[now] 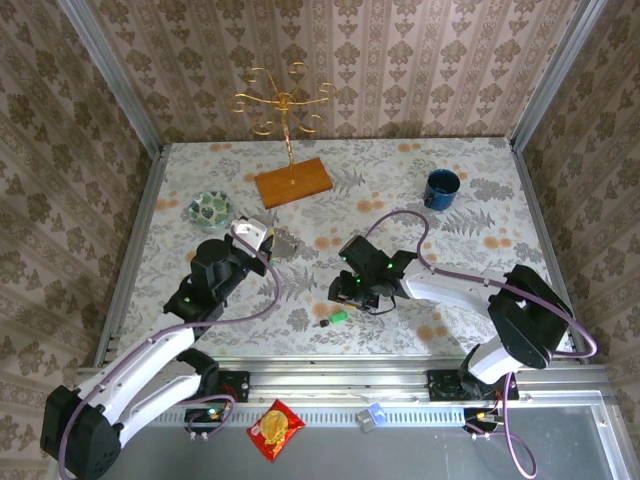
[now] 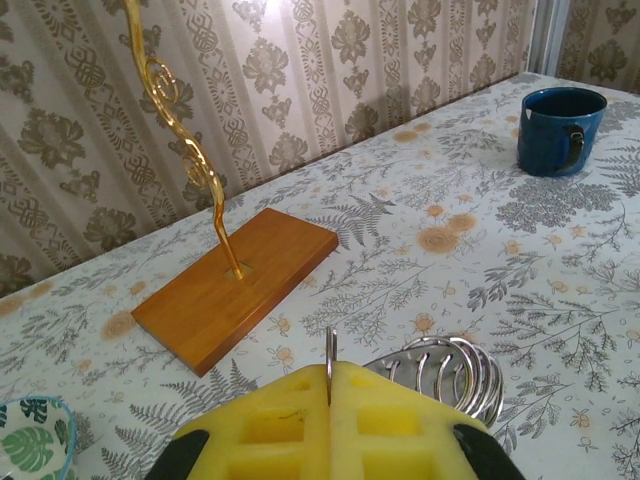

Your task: Put the keys on the keyring

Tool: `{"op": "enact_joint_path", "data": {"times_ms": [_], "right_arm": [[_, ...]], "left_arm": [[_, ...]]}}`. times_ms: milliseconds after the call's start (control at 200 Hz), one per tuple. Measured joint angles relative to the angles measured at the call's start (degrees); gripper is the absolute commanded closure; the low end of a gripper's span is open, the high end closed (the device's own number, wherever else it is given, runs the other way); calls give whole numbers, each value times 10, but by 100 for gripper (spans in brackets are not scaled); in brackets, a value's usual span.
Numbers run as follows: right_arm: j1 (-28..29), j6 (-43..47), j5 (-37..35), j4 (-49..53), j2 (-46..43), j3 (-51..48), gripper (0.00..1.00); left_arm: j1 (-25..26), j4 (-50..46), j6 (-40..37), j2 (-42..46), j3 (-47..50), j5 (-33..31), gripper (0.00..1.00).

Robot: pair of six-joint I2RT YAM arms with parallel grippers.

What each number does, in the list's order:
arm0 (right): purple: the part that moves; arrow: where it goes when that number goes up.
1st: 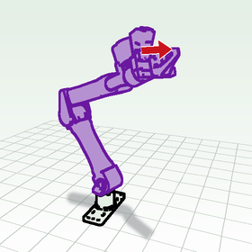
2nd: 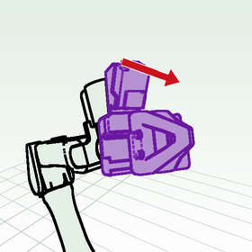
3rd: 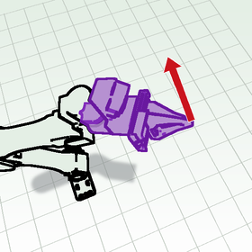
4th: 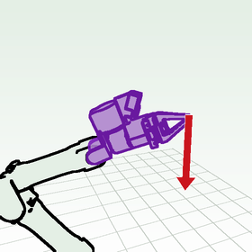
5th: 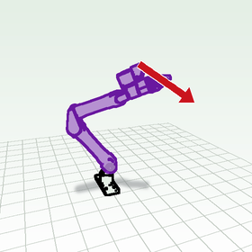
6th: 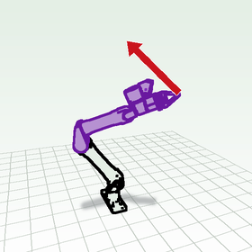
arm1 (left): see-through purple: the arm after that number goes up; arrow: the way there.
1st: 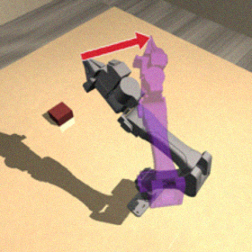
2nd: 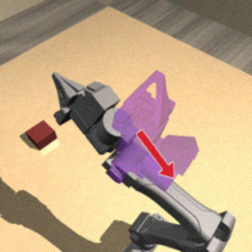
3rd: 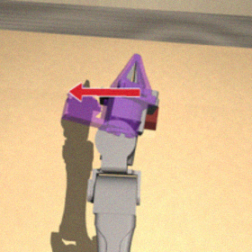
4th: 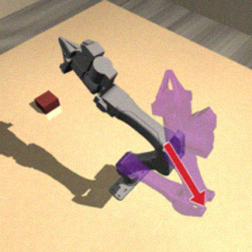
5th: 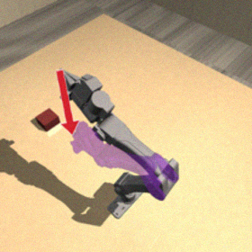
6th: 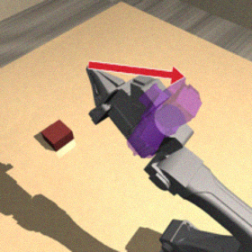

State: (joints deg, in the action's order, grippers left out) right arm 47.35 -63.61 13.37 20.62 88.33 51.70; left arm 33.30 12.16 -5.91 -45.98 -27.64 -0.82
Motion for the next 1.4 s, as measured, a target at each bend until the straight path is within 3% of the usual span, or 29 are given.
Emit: {"op": "enact_joint_path", "data": {"times_ms": [605,1125,1400], "right_arm": [[77,-278,1,-93,19,-74,64],[80,-334,-6,-145,41,-76,79],[80,-342,-12,-148,42,-83,81]], "left_arm": [[-4,-3,4,37,18,1,100],[-4,-3,4,60,18,14,100],[-4,-3,4,60,18,21,100]]}}
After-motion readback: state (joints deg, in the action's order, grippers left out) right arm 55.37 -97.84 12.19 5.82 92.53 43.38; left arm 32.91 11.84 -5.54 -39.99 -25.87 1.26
